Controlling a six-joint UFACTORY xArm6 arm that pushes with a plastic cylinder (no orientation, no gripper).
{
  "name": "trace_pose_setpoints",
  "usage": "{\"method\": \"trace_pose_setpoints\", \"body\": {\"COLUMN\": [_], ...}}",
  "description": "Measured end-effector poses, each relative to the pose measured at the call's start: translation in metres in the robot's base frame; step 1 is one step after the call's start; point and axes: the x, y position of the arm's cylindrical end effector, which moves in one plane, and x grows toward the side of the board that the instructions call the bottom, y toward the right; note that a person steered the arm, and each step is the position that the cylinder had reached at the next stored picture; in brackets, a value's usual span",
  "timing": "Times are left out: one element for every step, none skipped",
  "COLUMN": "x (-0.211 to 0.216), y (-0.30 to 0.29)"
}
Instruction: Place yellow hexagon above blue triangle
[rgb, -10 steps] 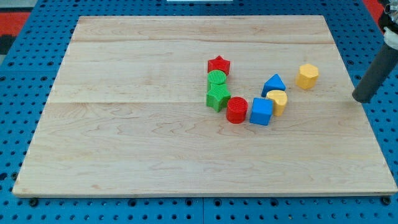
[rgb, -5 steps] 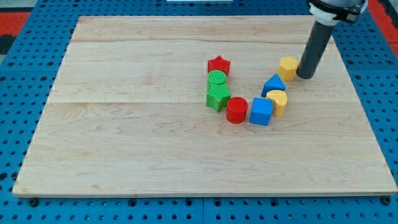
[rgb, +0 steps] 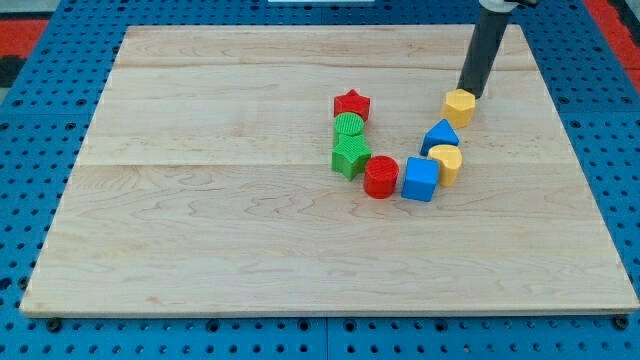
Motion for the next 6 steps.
{"method": "trace_pose_setpoints", "body": {"x": [0.000, 0.003, 0.010, 0.020, 0.024, 0.024], "y": [0.022, 0.023, 0.014, -0.002, -0.014, -0.014]}}
